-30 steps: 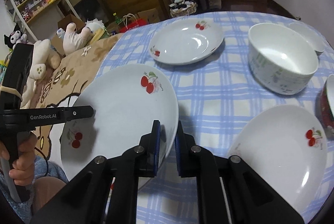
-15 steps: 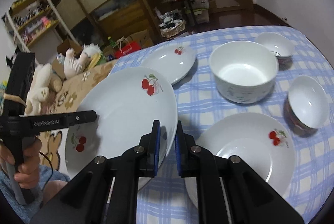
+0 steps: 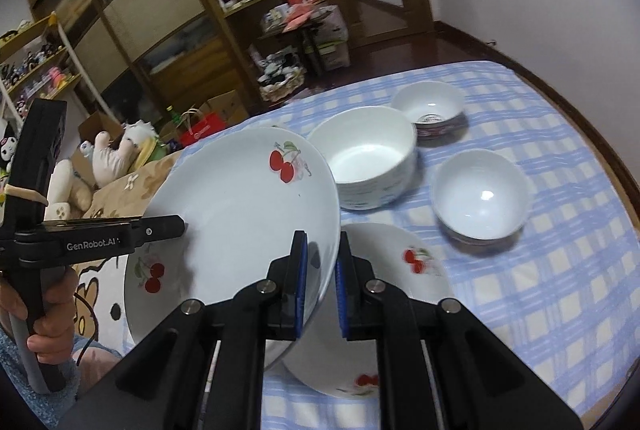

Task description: Organize plates and bowls

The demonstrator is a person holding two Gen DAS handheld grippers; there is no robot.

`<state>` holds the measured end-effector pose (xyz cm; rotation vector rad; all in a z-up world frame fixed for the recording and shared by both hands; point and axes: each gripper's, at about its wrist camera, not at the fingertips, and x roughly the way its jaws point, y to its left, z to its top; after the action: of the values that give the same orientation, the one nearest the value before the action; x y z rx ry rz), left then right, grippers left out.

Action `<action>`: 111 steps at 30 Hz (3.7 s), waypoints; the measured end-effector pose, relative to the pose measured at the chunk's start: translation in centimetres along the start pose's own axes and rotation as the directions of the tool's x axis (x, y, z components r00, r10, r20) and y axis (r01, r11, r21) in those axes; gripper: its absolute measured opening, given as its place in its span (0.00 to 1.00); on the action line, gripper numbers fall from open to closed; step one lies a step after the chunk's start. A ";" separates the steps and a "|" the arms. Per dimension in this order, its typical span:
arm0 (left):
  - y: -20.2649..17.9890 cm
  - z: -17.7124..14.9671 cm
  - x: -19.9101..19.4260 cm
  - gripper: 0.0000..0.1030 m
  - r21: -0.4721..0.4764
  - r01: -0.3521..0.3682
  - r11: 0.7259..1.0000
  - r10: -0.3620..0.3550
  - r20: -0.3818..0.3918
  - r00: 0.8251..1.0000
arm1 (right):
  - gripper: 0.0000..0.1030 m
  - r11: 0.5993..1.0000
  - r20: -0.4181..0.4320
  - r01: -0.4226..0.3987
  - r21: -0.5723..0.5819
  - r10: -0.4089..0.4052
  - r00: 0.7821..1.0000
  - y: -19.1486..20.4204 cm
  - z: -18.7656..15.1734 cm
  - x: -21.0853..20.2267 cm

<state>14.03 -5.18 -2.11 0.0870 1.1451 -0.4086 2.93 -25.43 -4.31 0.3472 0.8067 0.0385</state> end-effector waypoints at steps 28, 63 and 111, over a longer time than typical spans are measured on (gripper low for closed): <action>-3.8 -2.8 5.4 0.28 0.046 0.051 0.998 -0.051 -0.005 0.999 | 0.14 0.997 -0.052 0.062 0.052 -0.059 0.997 -5.3 -4.1 1.1; -3.9 -4.0 10.4 0.28 0.050 0.033 0.998 -0.030 -0.058 0.998 | 0.14 0.991 -0.144 0.100 0.092 -0.086 0.986 -7.3 -5.8 5.3; -4.3 -4.4 12.8 0.29 0.092 -0.024 0.995 0.031 -0.081 0.996 | 0.20 0.988 -0.187 0.123 0.094 -0.104 0.977 -7.4 -6.2 7.8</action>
<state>13.17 -11.38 -14.89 0.2003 1.2050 -0.4361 3.21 -29.34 -16.11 0.4007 1.0104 -0.0807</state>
